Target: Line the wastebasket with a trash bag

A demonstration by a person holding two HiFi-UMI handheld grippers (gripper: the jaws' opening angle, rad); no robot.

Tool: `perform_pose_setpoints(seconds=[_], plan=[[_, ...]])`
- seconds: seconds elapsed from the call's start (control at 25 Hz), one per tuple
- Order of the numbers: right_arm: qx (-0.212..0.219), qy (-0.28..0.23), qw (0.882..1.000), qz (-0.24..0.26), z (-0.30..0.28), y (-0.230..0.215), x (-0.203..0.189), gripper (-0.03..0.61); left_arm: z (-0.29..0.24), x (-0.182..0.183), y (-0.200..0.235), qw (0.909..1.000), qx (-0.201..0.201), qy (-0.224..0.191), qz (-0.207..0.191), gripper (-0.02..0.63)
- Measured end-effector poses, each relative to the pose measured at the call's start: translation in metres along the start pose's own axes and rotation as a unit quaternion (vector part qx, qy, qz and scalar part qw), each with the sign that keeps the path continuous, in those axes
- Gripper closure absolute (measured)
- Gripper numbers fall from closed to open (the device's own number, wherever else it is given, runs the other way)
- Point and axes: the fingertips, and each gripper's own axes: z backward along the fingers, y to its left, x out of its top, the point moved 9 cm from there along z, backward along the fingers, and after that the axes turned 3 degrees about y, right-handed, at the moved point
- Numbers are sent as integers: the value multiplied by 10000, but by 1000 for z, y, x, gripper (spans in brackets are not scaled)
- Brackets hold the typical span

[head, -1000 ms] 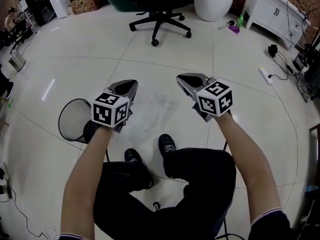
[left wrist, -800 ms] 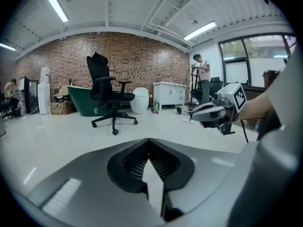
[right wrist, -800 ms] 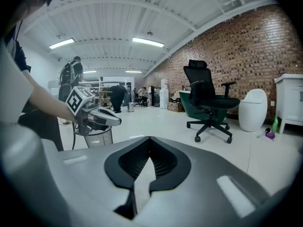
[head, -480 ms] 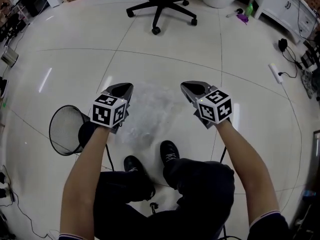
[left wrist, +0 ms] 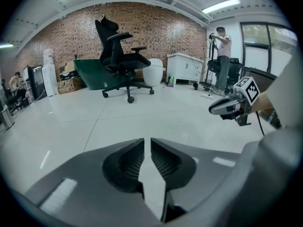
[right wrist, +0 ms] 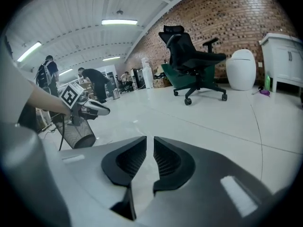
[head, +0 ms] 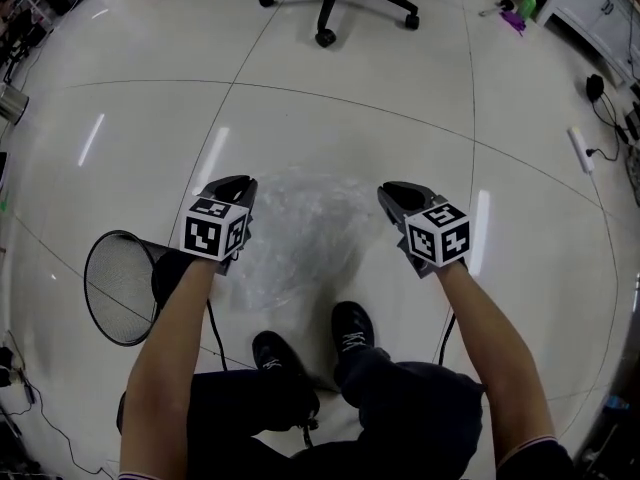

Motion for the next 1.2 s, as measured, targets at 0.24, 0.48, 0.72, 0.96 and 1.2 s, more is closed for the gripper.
perform_pose_setpoints(seconds=[0.24,0.48,0.72,0.96,1.2], plan=[[-100,198,9994,-275,-39,-18,-28,479,-39,-17,24,9994,-6,352,-41,471],[33,303,9978,-592,-68,-36,-39,377,-67,-16,29,9986,-357,358,175,325],[360,507,9945,-841,-85,-37,-55,344,-93,-12,28,9931,-937,706,6,268],[461,771,9929,-781,-98,-33,-67,408,-108,-20,34,9886,-1006,1120,-13,330],[370,792,9955,-371,-100,-28,-61,575,-102,-23,30,9906,-908,1021,-67,601]])
